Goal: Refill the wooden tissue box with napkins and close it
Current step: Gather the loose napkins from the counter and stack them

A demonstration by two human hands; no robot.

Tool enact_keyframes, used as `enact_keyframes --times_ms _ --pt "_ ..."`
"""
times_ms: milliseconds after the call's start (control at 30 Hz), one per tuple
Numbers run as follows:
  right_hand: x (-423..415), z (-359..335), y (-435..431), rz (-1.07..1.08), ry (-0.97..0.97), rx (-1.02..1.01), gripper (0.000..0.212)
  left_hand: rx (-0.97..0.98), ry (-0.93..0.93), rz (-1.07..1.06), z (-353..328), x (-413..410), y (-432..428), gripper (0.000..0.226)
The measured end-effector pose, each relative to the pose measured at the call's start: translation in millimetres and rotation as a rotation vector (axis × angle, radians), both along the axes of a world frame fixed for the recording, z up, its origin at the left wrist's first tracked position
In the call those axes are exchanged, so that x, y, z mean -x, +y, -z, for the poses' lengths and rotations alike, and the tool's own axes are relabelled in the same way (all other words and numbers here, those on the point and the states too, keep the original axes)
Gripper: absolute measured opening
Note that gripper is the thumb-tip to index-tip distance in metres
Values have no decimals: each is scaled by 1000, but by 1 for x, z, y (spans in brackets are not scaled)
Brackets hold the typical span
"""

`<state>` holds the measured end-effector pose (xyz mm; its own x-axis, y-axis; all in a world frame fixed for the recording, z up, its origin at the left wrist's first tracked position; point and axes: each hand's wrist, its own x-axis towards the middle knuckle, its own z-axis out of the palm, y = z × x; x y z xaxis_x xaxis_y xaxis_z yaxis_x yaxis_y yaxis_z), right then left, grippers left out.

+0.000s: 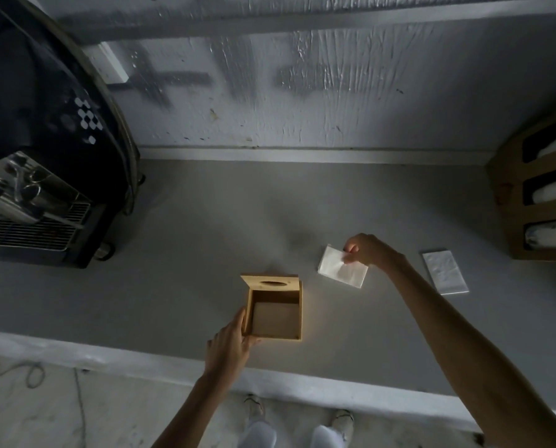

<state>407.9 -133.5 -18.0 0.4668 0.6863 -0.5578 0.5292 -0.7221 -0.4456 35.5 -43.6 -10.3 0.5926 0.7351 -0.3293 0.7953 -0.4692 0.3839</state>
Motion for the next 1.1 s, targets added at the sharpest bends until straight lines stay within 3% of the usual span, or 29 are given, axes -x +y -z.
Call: enact_keyframes --times_ms 200,467,733,900,1000,1100 --pt "23 34 -6 -42 -223 57 34 35 30 -5 -2 -2 1 75" --pt "36 36 -10 22 -342 21 45 61 4 -22 -2 -1 1 75" --pt "54 41 -34 185 -156 -8 36 60 -6 -30 -10 -3 0 73" --pt "38 31 -74 486 82 -258 36 50 -42 -25 -5 1 1 71" --pt "-6 11 -117 612 2 -348 27 56 -49 -28 1 1 2 70" --pt "-54 6 -153 635 -48 -294 30 59 -53 -49 3 0 2 70"
